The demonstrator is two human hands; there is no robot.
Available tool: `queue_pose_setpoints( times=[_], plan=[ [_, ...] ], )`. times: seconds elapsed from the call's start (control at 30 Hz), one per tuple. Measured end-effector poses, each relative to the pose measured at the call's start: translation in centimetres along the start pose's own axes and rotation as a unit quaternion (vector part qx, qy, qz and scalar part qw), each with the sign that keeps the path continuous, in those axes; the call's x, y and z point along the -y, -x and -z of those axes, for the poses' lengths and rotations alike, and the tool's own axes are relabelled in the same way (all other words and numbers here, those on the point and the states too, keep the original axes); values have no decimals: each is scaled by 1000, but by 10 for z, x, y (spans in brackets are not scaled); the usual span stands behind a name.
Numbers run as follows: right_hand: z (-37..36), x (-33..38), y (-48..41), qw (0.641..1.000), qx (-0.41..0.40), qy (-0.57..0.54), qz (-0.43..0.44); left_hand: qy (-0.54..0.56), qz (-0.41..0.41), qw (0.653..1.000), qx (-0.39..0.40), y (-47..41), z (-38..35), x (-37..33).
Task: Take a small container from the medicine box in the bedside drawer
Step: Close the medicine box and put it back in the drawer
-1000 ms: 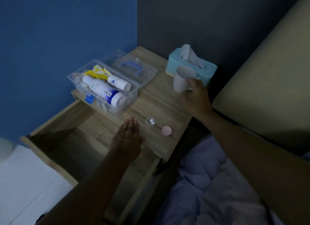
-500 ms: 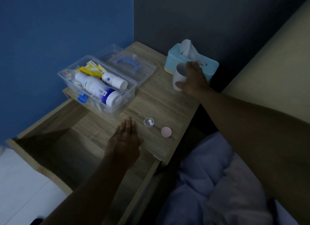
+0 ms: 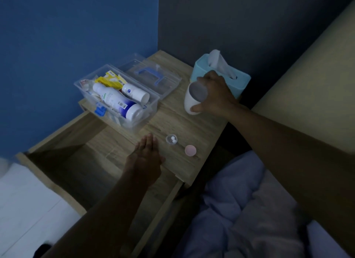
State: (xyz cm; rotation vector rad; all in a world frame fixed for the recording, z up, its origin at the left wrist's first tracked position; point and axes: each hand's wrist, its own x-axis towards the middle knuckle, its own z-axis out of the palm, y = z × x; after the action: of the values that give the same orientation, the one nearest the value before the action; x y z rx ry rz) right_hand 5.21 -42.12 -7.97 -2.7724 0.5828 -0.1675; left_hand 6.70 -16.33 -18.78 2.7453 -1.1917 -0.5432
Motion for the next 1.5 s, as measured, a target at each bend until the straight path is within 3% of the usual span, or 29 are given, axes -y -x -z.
queue_pose_setpoints(
  times=[0.23,0.5,0.7,0.83,0.93,1.03,1.13,1.23,1.37,1.5],
  plan=[
    [-7,26,28,997,58,15,57,12,5,999,37,2,17,-3],
    [-23,25,36,997,49,30,50,37,4,998,49,3,25,-2],
    [-30,29,36,999,32,40,0,63,4,997,33,9,28,0],
    [-18,36,37,993,105,36,-25,107,-27,993,33,21,35,9],
    [-7,50,37,995,91,-19,-44,175,0,983,-60,41,34,24],
    [-6,77,39,995,9,-97,19,238,87,953,-165,57,43,47],
    [-19,110,37,987,-30,-151,43,231,132,942,-203,56,60,74],
    [-39,142,21,954,-38,-286,-79,200,142,945,-214,40,80,92],
    [-57,165,-13,838,-34,-437,-325,133,111,963,-205,15,94,102],
    [-60,152,-49,789,13,-473,-393,105,99,971,-188,0,85,101]
  ],
)
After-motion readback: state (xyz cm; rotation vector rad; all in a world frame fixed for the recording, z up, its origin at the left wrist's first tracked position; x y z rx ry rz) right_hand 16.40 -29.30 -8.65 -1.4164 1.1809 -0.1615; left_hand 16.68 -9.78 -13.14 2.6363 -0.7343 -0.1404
